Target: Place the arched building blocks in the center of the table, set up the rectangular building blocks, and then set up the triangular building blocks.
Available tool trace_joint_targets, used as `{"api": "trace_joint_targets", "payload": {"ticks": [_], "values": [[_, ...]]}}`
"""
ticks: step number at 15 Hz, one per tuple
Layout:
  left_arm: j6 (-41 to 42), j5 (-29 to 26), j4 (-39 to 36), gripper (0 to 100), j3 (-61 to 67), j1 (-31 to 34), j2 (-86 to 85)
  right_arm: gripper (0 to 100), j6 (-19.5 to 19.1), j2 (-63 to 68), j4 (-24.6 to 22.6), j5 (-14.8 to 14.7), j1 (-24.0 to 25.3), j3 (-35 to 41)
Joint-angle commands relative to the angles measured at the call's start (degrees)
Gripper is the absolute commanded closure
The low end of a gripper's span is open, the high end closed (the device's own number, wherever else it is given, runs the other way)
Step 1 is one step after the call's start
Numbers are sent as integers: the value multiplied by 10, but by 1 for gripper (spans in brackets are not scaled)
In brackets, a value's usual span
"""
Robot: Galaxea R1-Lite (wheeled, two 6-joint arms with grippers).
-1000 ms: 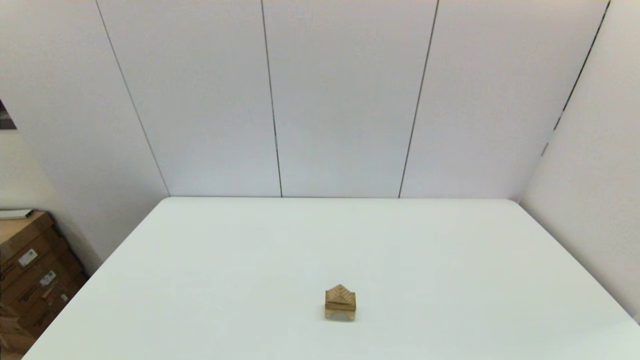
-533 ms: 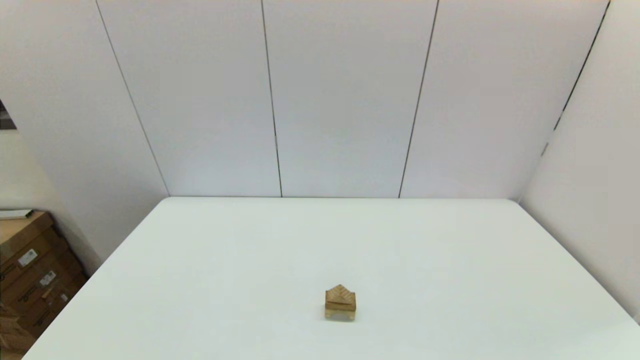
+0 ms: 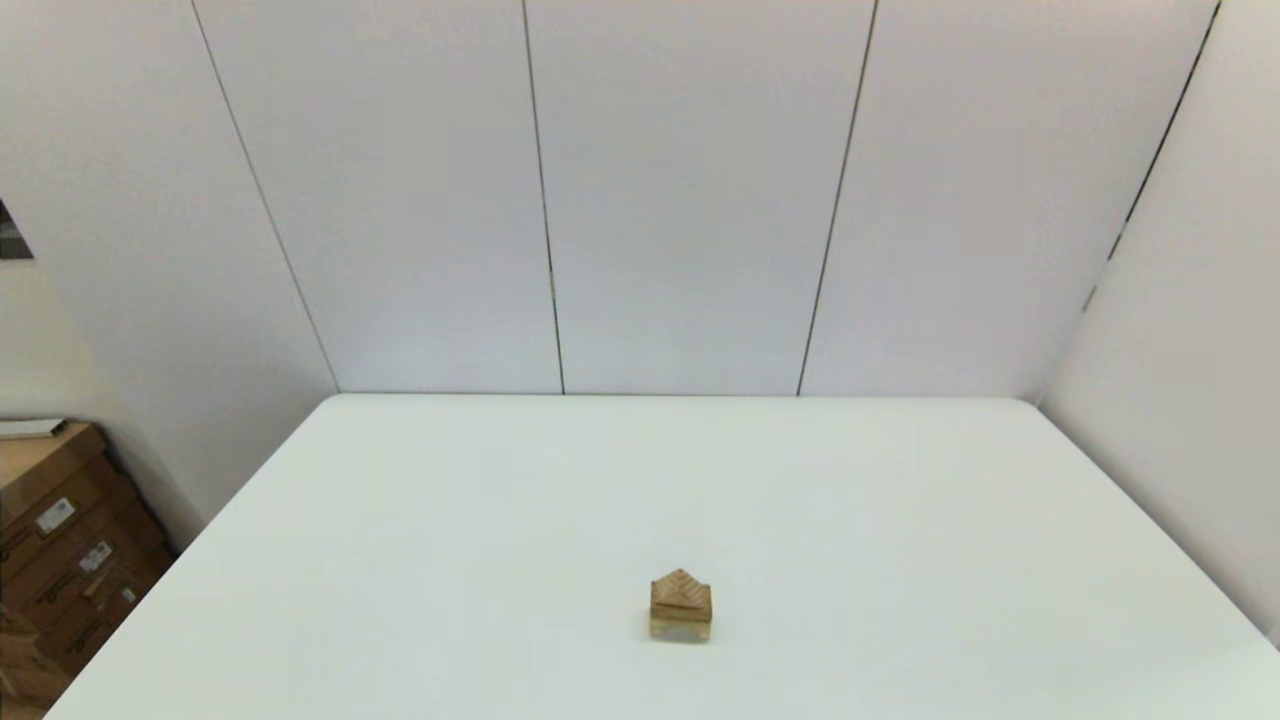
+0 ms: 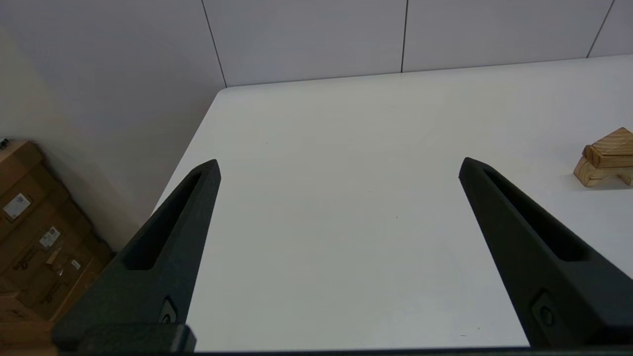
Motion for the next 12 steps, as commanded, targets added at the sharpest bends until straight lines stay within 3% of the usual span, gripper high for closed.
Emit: {"api": "trace_joint_targets", "payload": {"ticks": [1,12], "values": [[1,0,0,0,0,0,1,0,-1,0,0,0,1,1],[1,0,0,0,0,0,1,0,-2,0,0,0,1,1]]}}
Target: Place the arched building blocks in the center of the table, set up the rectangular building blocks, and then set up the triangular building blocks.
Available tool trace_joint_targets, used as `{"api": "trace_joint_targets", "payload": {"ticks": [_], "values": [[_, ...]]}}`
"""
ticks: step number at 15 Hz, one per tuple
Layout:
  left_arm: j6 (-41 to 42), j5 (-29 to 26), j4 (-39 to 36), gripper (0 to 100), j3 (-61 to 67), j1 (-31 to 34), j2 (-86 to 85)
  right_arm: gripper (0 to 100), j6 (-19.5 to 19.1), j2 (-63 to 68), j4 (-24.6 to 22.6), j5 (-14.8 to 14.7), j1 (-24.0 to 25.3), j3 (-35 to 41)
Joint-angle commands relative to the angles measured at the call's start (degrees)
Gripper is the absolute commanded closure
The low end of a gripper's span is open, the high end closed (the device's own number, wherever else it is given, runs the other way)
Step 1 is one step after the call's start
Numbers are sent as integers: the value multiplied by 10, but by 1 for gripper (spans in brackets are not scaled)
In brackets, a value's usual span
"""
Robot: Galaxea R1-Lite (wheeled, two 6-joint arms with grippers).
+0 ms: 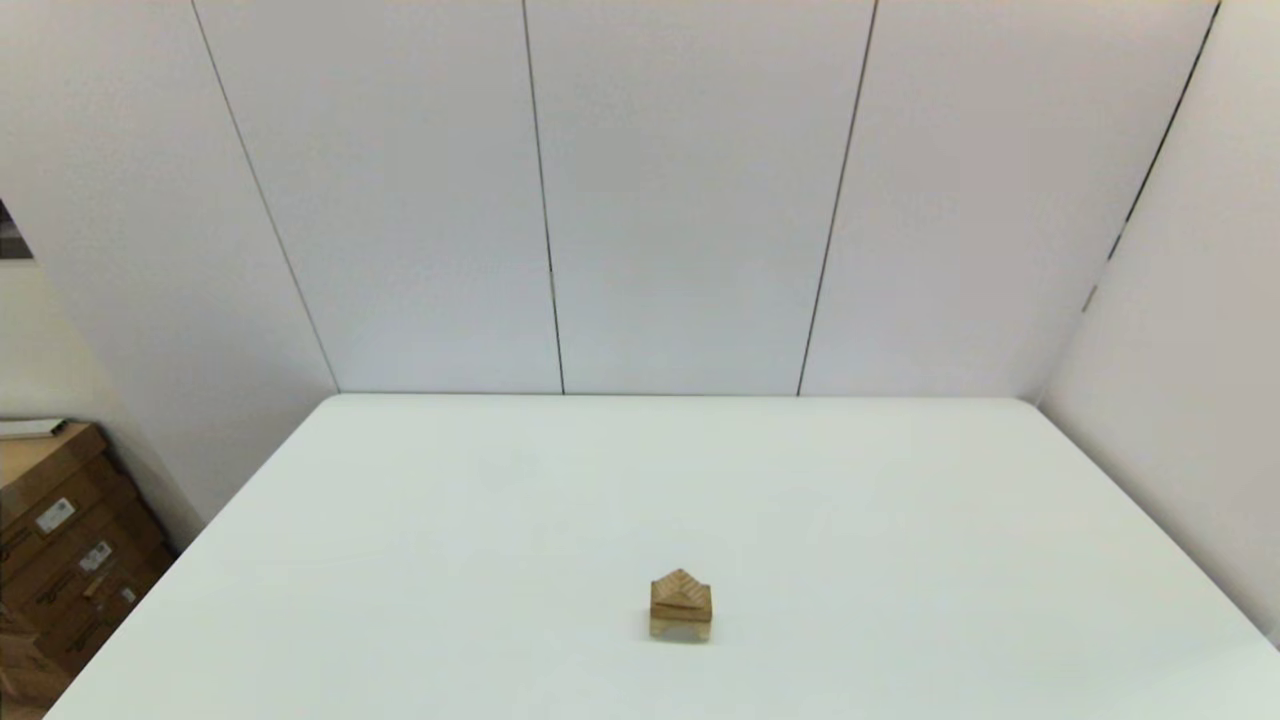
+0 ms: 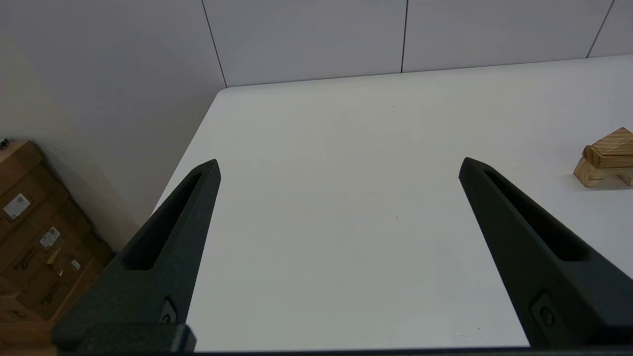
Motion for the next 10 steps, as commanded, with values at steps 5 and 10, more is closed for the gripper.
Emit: {"api": "trace_joint_targets", "payload": {"ticks": [5,10], "values": [[0,0,0,0,0,0,1,0,-1,0,-1,-2,0,1],[0,0,0,0,0,0,1,0,0,0,0,-2,0,1]]}}
